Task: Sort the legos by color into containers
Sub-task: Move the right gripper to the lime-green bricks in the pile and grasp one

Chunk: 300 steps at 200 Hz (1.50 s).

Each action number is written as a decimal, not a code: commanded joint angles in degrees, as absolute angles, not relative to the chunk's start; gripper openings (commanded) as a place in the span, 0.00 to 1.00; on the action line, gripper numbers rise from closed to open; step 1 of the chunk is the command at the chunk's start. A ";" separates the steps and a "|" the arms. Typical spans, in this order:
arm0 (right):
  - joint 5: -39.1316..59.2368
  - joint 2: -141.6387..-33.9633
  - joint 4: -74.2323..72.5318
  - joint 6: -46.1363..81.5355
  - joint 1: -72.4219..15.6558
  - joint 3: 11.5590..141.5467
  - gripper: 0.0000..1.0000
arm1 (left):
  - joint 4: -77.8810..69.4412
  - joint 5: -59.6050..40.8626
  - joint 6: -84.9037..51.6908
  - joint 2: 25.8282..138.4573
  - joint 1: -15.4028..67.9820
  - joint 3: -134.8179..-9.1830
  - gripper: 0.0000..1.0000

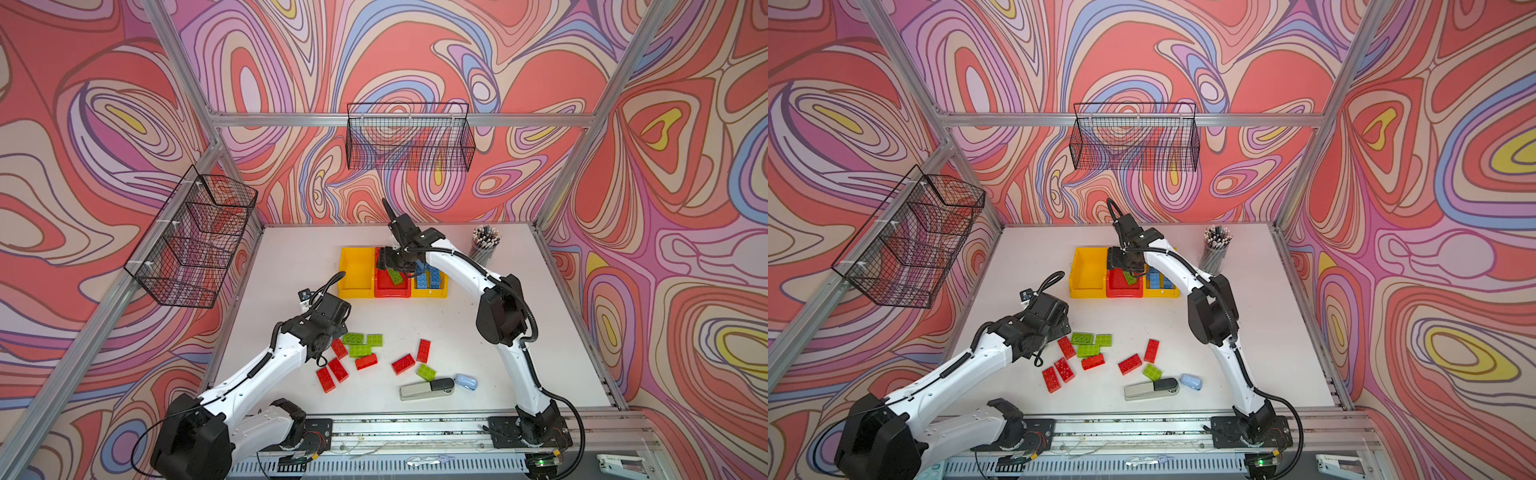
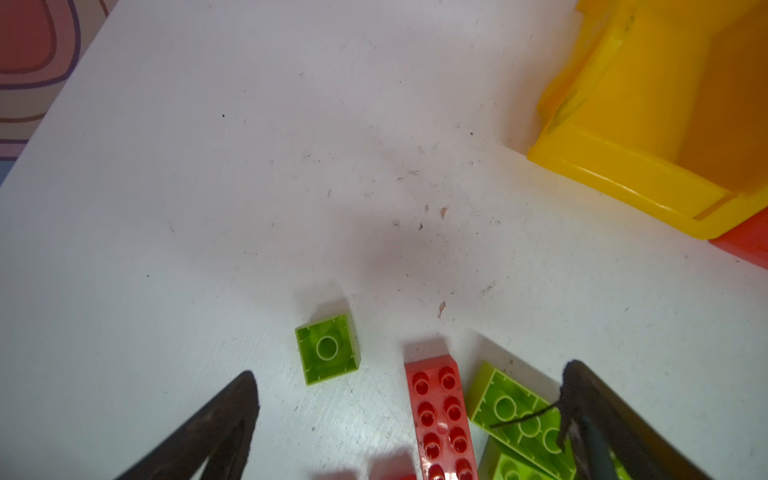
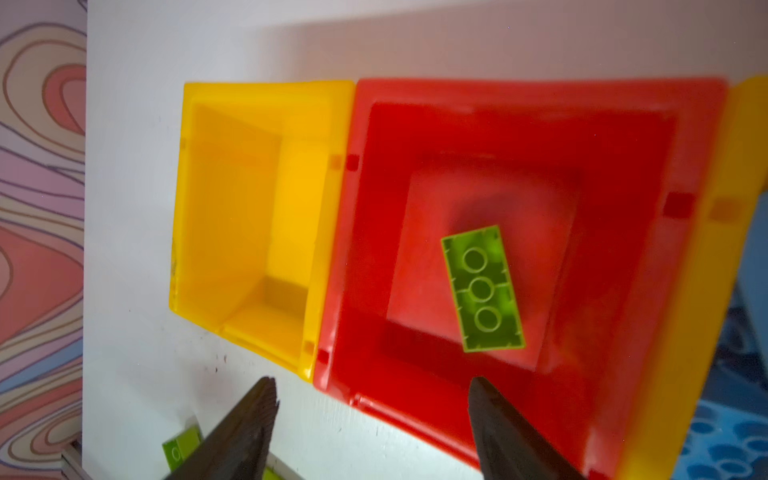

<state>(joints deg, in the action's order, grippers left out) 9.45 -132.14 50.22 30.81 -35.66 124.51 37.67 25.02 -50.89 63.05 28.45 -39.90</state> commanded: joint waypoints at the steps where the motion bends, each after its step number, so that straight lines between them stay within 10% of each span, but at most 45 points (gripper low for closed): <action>1: 7.02 -125.84 54.10 29.83 -38.82 119.09 0.75 | 42.55 23.58 -55.48 60.59 28.08 -37.66 0.99; 144: 5.98 -115.64 49.66 34.95 -51.27 94.06 0.84 | 53.57 22.18 -61.73 47.82 28.17 -36.21 0.97; 300: -5.63 -123.92 49.70 51.74 -58.27 97.05 0.80 | 50.30 14.49 -50.77 37.40 28.13 -34.36 0.99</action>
